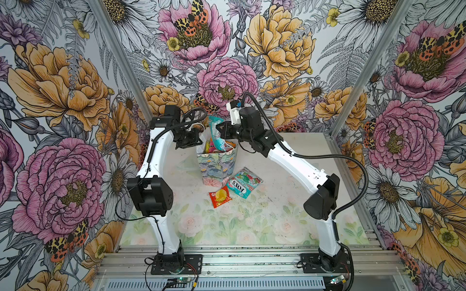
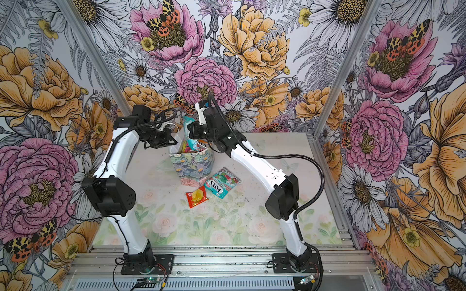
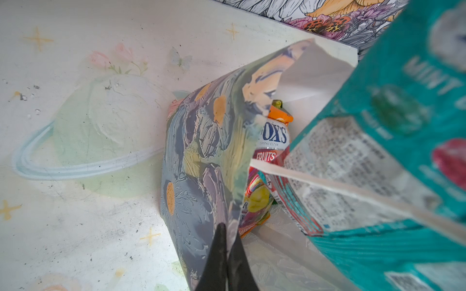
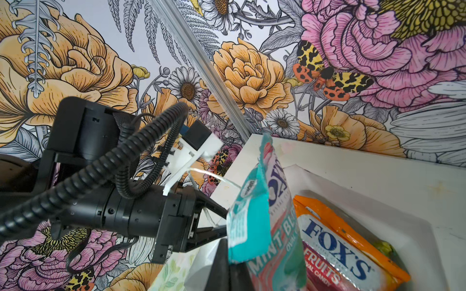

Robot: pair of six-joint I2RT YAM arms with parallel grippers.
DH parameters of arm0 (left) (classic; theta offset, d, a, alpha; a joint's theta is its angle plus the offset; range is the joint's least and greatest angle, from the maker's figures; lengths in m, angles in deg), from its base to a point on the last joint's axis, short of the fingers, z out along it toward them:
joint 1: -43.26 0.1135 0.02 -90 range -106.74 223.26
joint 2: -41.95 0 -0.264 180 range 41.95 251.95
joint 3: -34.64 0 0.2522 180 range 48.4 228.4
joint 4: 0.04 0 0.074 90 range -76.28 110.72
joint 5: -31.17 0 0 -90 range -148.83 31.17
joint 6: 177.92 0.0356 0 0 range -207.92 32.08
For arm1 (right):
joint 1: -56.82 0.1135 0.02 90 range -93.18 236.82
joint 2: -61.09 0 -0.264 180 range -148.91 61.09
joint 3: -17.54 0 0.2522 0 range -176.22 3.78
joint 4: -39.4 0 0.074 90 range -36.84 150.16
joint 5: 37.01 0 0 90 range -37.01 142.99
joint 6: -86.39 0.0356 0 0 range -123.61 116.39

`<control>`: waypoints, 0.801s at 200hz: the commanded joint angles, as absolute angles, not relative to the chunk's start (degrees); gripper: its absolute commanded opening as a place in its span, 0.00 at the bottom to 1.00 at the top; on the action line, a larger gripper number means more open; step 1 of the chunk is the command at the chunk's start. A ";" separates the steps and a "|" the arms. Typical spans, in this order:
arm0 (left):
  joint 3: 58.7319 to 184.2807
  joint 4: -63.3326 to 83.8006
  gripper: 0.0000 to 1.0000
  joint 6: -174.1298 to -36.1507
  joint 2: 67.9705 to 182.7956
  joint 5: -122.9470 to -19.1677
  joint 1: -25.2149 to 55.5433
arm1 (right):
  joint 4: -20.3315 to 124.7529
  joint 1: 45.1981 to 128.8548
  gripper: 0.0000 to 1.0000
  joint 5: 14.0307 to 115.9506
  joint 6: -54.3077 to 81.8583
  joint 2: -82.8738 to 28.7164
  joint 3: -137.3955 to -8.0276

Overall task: Place the snacks into the paper bag
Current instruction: Place the snack in the paper bag.

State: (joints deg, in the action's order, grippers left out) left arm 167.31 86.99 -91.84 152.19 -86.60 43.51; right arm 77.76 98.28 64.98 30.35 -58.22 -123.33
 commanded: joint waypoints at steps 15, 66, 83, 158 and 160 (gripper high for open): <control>167.43 87.88 0.00 -91.17 150.10 -88.91 43.71 | 75.20 98.84 0.00 68.95 30.77 -55.10 -121.12; 167.50 87.86 0.00 -91.16 149.94 -88.89 43.71 | 73.49 98.84 0.00 74.25 34.62 -56.79 -120.55; 167.41 87.85 0.00 -91.08 149.90 -88.89 43.69 | 72.68 98.75 0.00 74.85 35.87 -57.19 -119.93; 167.38 87.88 0.00 -91.02 149.88 -88.80 43.79 | 71.72 95.99 0.00 69.76 37.70 -55.13 -114.15; 167.40 87.85 0.00 -91.00 149.88 -88.80 43.81 | 71.71 95.92 0.00 69.60 37.74 -55.02 -113.97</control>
State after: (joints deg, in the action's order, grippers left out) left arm 167.31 86.97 -91.82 152.19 -86.60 43.51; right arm 73.48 97.34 72.50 36.90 -57.85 -115.88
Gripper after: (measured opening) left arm 0.043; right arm 0.042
